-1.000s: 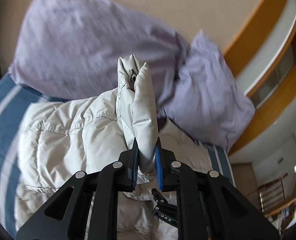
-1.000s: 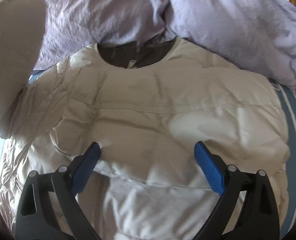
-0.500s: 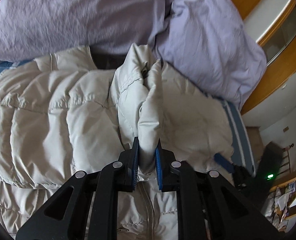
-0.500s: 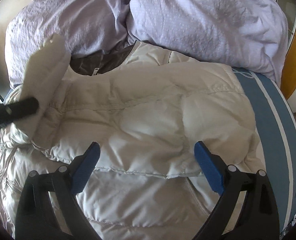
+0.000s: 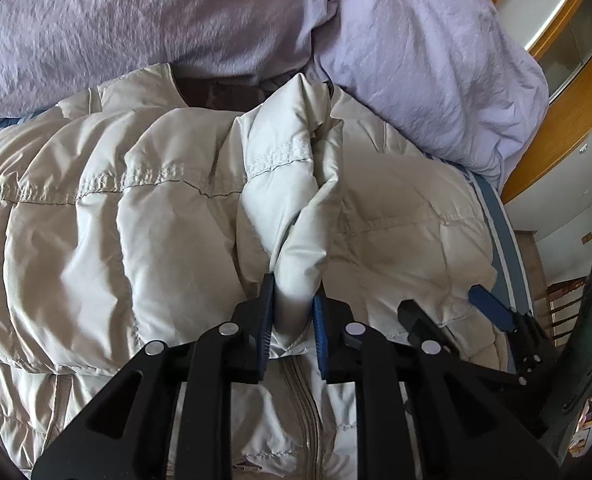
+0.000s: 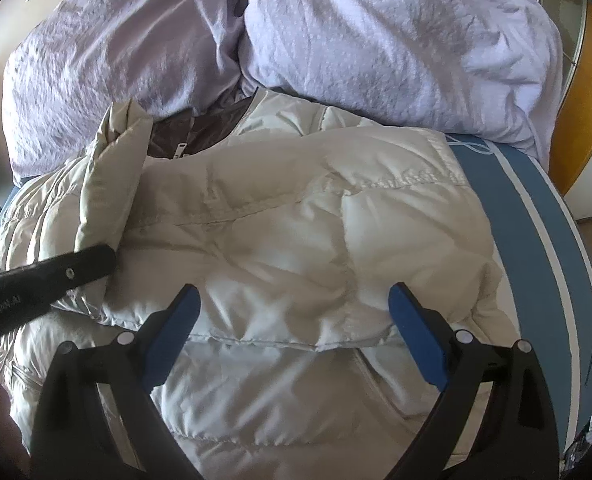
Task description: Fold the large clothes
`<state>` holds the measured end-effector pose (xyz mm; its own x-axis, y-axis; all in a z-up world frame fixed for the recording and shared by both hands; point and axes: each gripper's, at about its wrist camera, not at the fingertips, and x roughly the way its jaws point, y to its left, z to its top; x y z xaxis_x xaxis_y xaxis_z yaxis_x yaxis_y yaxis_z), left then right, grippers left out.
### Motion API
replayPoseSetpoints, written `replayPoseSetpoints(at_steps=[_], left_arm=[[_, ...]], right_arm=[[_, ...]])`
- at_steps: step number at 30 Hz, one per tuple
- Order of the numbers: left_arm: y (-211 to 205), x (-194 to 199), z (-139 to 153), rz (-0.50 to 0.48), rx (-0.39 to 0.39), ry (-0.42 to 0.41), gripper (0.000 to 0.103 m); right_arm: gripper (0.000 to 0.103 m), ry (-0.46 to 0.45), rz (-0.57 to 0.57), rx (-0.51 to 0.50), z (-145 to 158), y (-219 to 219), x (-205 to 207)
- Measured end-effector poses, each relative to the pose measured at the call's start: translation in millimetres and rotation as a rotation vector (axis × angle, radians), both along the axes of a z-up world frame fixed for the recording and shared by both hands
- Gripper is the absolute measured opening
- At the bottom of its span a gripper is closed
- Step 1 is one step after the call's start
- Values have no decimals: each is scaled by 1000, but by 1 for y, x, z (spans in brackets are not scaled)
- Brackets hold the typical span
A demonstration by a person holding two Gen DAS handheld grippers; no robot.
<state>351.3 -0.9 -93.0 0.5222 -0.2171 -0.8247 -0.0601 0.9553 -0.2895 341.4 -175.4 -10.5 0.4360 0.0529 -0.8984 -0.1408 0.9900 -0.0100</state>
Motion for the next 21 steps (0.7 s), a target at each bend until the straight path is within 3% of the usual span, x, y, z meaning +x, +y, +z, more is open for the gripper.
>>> replayPoseSetpoints(at_steps=[4,9,15,17,21], left_arm=[[-3,-5,2,-11,13,1,24],[-3,-16,14,-24,23,-21,56],[27,-33,32,43,100,-71,58],[48,-38,34,94,133,-72,58],[84,-46,30,184,216,-51,58]], right_arm=[[95,-3,-15,1,5,-5,0],[95,-20,-24,4,15,-7,2],[95,-40,-2,58,31,2,7],[90,-40,16,95,35,8,9],[60,-13,82,176,39,34,13]])
